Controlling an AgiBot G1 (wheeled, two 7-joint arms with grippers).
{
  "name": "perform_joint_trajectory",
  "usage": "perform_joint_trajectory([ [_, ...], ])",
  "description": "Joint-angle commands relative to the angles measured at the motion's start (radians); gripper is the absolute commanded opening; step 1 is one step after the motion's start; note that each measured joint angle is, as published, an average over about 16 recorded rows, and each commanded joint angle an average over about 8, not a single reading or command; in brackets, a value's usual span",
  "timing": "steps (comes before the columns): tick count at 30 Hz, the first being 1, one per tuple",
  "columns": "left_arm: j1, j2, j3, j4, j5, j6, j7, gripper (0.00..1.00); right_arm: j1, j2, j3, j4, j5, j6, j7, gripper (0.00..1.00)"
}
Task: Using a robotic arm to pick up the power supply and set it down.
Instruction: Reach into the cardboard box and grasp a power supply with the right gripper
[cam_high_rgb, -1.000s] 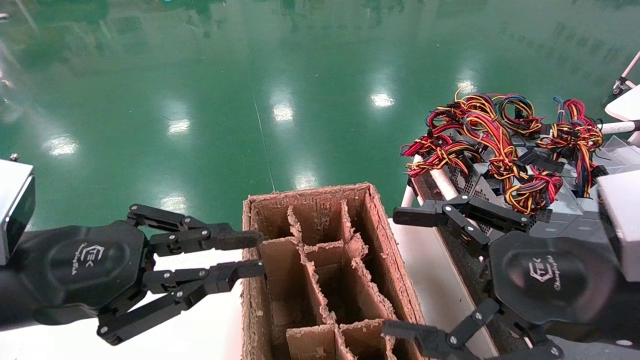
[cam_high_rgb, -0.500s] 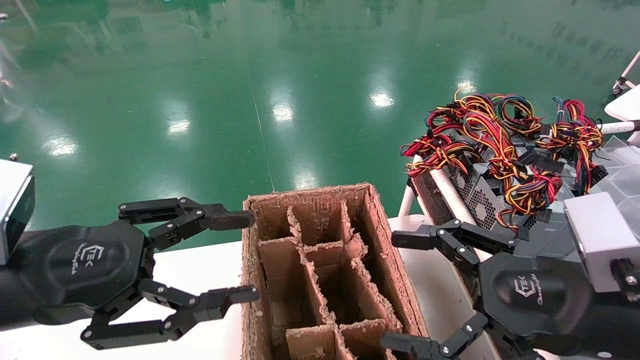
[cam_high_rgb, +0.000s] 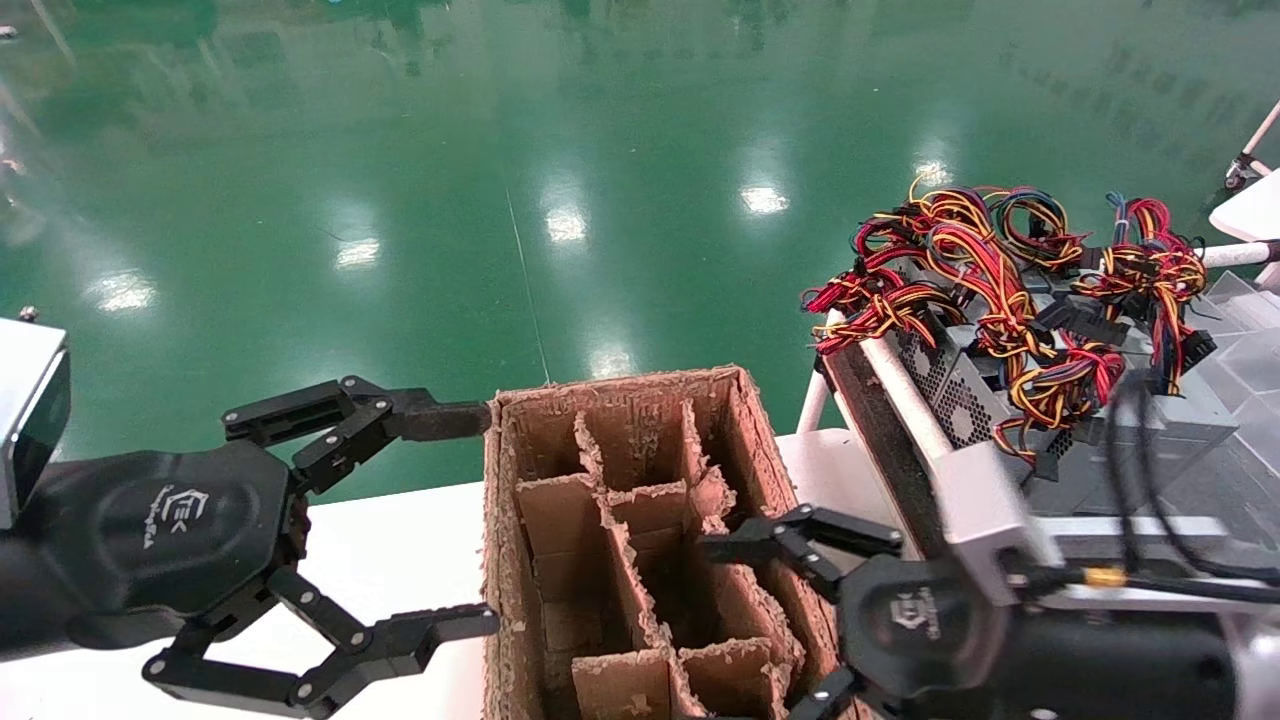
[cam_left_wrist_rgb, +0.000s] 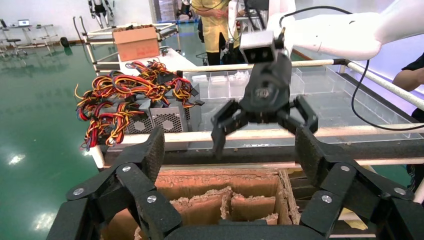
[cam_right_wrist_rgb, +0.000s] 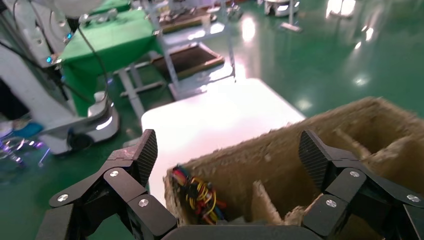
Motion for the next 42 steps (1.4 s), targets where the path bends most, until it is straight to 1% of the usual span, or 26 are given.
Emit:
perform_joint_trajectory([
  [1,0.000,0.000,0.000,0.000,0.000,0.000,0.000,1.00,0.023,-0.024,-0.022,-0.027,-0.026,-0.015,0.000,1.00],
  [8,0.000,0.000,0.000,0.000,0.000,0.000,0.000,1.00,0.068,-0.106,-0.116,-0.098,-0.079,-0.034,-0.022,1.00],
  [22,0.000,0.000,0.000,0.000,0.000,0.000,0.000,1.00,0.120,-0.210,-0.296,-0.235,-0.090,-0.041,-0.115,1.00],
  [23,0.000,0.000,0.000,0.000,0.000,0.000,0.000,1.00,0.122,-0.214,-0.308,-0.243,-0.089,-0.041,-0.121,0.94],
  [24,0.000,0.000,0.000,0.000,0.000,0.000,0.000,1.00,0.124,-0.219,-0.319,-0.252,-0.087,-0.041,-0.127,0.84],
  [30,0.000,0.000,0.000,0.000,0.000,0.000,0.000,1.00,0.140,-0.241,-0.380,-0.297,-0.072,-0.040,-0.164,0.10],
  [31,0.000,0.000,0.000,0.000,0.000,0.000,0.000,1.00,0.143,-0.245,-0.390,-0.303,-0.070,-0.039,-0.171,0.04],
  [32,0.000,0.000,0.000,0.000,0.000,0.000,0.000,1.00,0.148,-0.249,-0.398,-0.309,-0.069,-0.039,-0.177,0.00],
  [33,0.000,0.000,0.000,0.000,0.000,0.000,0.000,1.00,0.152,-0.253,-0.407,-0.315,-0.068,-0.038,-0.182,0.00],
  [42,0.000,0.000,0.001,0.000,0.000,0.000,0.000,1.00,0.189,-0.283,-0.464,-0.366,-0.061,-0.031,-0.235,0.00],
])
